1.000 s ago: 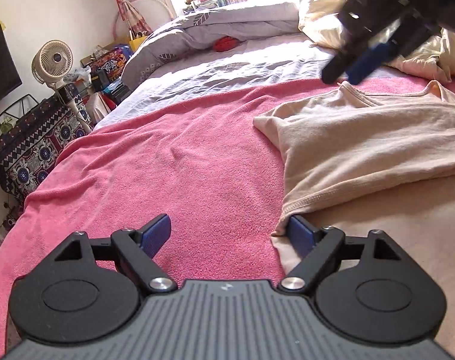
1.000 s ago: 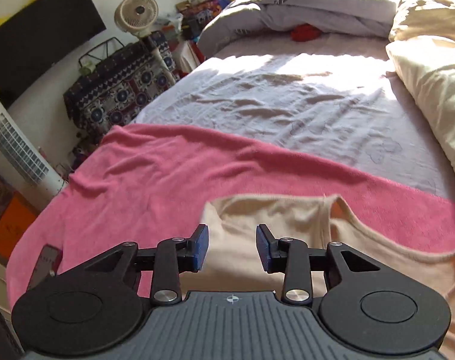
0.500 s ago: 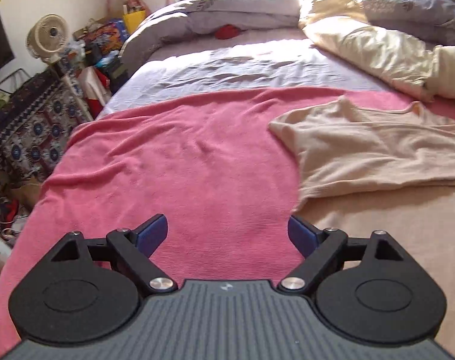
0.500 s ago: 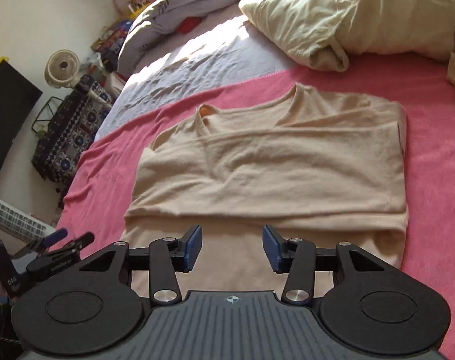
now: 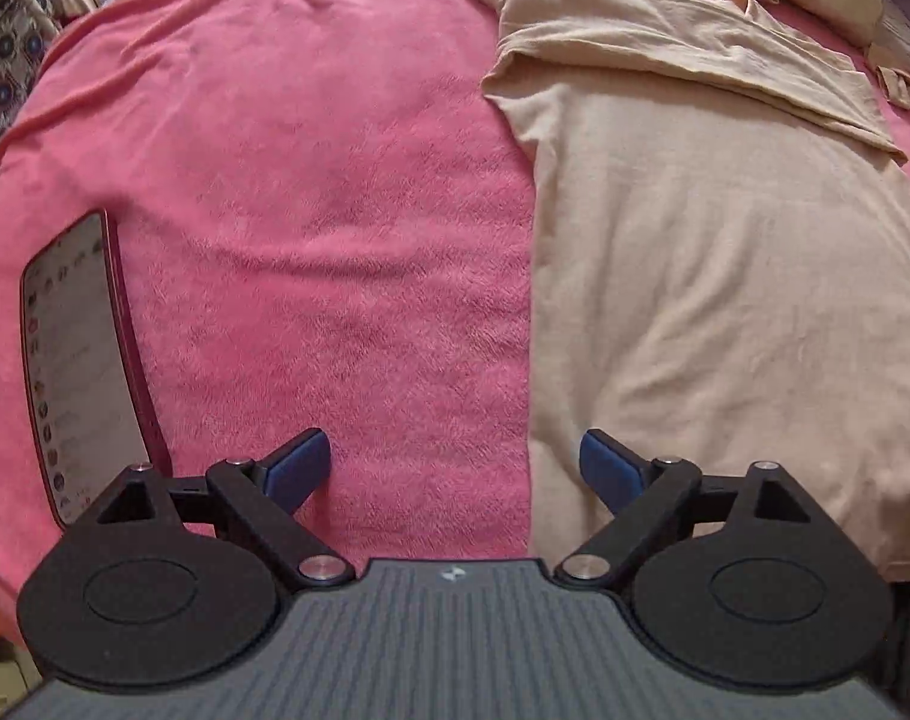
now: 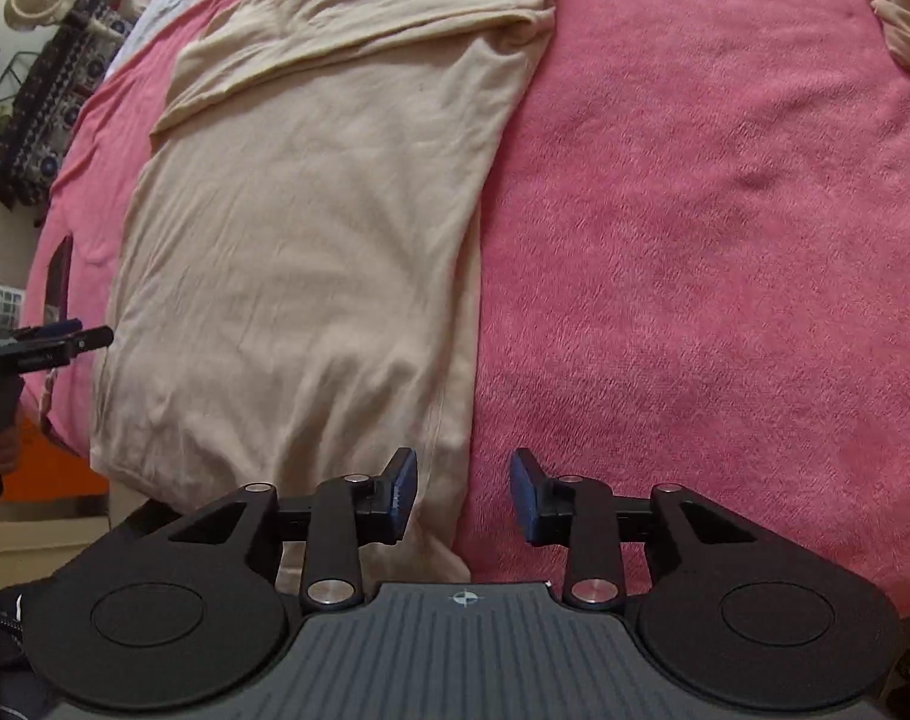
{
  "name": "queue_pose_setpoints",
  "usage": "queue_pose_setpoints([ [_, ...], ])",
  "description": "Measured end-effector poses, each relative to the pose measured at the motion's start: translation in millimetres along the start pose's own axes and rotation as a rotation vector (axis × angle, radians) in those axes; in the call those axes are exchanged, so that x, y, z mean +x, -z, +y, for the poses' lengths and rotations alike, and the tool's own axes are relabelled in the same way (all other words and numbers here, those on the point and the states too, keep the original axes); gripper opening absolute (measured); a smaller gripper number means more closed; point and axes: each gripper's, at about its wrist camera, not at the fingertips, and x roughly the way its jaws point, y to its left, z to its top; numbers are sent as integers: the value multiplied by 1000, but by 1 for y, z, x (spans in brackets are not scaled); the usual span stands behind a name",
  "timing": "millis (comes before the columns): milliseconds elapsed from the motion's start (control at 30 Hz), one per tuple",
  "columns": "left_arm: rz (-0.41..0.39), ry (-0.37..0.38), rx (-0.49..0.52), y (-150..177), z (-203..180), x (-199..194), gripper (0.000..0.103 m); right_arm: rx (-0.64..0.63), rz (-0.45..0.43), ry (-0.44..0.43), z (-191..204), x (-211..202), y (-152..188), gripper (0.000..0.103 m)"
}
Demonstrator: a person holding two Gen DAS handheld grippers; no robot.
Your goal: Fold clothes
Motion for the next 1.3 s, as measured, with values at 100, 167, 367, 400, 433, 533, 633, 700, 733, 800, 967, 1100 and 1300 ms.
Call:
queue_pose_setpoints([
  [100,25,131,12,5,-7,-15,92,-66,69,-12,9,12,8,44],
  [167,28,170,61,6,-20,-20,92,-106,110,1,13,23,13,54],
  [367,29,224,190,8,-65,-18,92,-79,128,-31,12,34,23,49],
  [400,24,215,223,9,-74,-18,92,-62,135,-43,11,33,23,16],
  [433,15,209,257,10,-81,-18,92,-47,143,-63,10,34,23,4],
  [533,-30,187,427,18,-108,-25,92,-11,150,-135,13,35,23,6],
  [633,-74,198,612,29,-131,-33,92,68,97,-223,11,26,14,5],
  [700,-105,220,711,35,-144,-36,92,161,12,-314,3,13,1,5],
  [733,-119,235,754,38,-150,-37,92,209,-41,-360,-1,5,-6,5],
  [800,-142,262,814,42,-160,-38,92,309,-154,-442,-14,-9,-22,5],
  [967,-143,240,811,44,-167,-24,92,370,-283,-372,-33,-30,-47,8],
  [1100,-120,184,771,43,-156,-10,92,3,15,-131,2,-11,-32,30],
  [1300,-114,109,703,35,-137,4,92,-82,247,-120,18,33,12,48],
])
